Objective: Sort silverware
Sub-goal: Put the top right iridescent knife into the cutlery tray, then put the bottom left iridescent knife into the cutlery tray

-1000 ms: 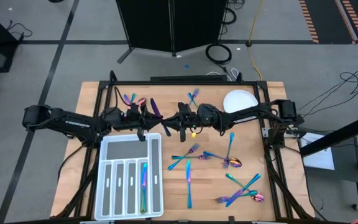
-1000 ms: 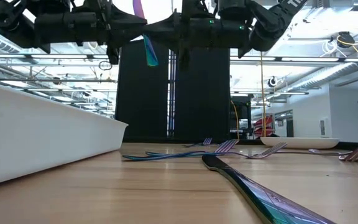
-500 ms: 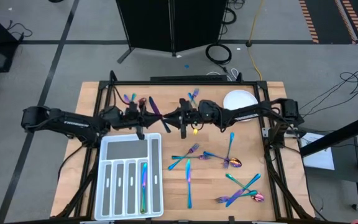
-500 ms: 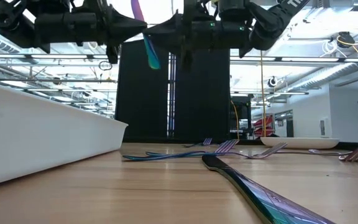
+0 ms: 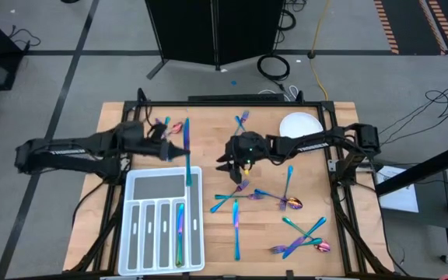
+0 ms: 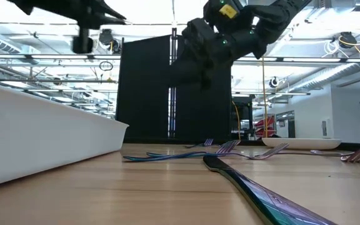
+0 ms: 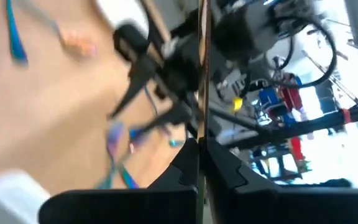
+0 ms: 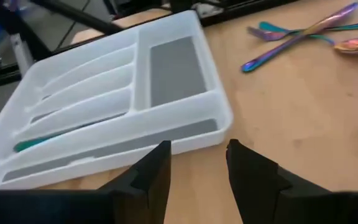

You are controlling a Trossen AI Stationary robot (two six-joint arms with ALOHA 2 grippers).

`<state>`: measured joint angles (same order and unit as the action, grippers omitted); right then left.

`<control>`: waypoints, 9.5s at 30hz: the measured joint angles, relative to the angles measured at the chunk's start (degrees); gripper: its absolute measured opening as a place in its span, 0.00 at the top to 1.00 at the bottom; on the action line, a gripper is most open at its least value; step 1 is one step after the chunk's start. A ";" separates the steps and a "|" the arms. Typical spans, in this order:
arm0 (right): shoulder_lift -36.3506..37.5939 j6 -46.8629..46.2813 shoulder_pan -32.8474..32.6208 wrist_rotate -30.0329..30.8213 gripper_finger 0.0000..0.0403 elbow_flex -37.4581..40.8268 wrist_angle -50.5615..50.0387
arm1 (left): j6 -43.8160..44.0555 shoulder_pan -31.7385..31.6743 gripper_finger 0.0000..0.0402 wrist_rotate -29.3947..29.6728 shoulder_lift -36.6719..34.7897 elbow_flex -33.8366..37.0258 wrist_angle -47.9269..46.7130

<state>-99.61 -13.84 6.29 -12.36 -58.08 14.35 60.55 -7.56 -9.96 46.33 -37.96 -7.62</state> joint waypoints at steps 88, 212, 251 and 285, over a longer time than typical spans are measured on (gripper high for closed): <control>14.19 2.29 -11.95 7.56 0.65 8.59 -12.41 | 42.47 54.81 0.72 39.36 28.33 -1.57 -2.25; -16.50 3.88 -34.73 11.04 1.00 -9.11 -6.94 | -58.05 14.55 0.72 6.74 44.37 -5.66 35.80; -3.32 -2.37 -42.34 24.48 1.00 -5.30 -33.51 | -56.85 11.64 0.72 6.57 44.37 -5.68 35.07; -9.29 20.77 -26.67 20.96 1.00 4.52 -11.56 | -53.25 11.96 0.72 2.41 59.04 -7.78 42.21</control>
<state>-108.90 6.93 -20.38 8.60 -53.56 2.79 7.30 4.40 -7.55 105.36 -45.74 34.59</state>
